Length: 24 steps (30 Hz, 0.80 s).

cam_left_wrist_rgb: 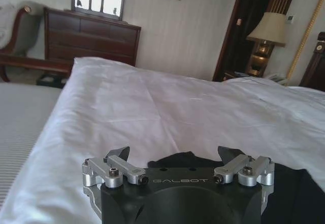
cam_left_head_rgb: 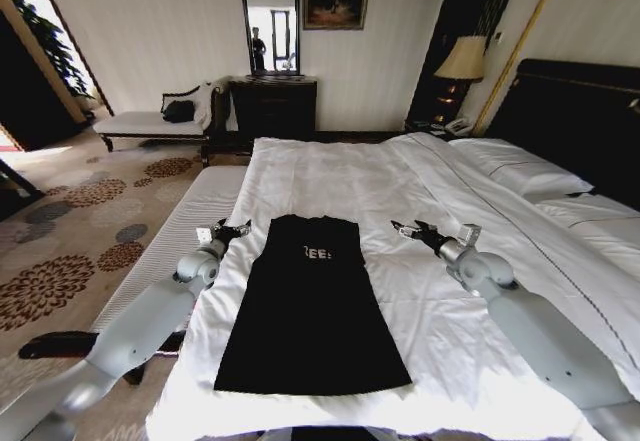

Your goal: Fold the clothes on the bed.

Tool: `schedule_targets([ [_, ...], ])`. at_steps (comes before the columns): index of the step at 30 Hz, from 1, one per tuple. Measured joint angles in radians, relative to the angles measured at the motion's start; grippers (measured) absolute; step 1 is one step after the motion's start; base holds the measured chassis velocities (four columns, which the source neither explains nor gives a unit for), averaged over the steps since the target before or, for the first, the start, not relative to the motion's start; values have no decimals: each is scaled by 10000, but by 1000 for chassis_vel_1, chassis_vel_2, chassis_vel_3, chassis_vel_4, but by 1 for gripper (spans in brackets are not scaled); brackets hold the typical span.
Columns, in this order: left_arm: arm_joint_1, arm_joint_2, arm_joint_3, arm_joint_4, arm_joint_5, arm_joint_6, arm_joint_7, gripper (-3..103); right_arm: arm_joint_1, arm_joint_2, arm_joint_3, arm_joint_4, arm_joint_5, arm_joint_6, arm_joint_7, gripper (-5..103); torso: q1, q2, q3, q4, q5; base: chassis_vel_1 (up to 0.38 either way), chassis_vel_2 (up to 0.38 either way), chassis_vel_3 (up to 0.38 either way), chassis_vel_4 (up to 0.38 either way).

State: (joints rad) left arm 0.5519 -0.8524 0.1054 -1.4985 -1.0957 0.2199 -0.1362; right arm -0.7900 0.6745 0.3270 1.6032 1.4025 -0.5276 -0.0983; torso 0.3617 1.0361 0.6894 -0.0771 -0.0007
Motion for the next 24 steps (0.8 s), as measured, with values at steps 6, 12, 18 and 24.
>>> schedule_targets([
  [6,-922,-337,22,1176,-2494,998,1207,100,2100,405,-1080,-1634,2346,-2038,-326,100,-1,0,0,21,2,0,0,0,0],
  [12,-2112,-701,658,3032,-3024,1251,1963,100,3719,1173,-2625,-3388,2085,-2232,-858,100,1,0,3,13,5,0,0,0,0],
  [18,-3230,-1097,1587,4714,-3008,1559,2794,100,5532,2303,-3855,-5658,1111,-2197,-1341,100,1,0,2,20,-2,0,0,0,0],
  [24,-3782,-1683,1711,6173,-3018,1830,3278,100,6361,3291,-4283,-7580,29,-2148,-1910,100,2,0,1,10,-2,0,0,0,0],
])
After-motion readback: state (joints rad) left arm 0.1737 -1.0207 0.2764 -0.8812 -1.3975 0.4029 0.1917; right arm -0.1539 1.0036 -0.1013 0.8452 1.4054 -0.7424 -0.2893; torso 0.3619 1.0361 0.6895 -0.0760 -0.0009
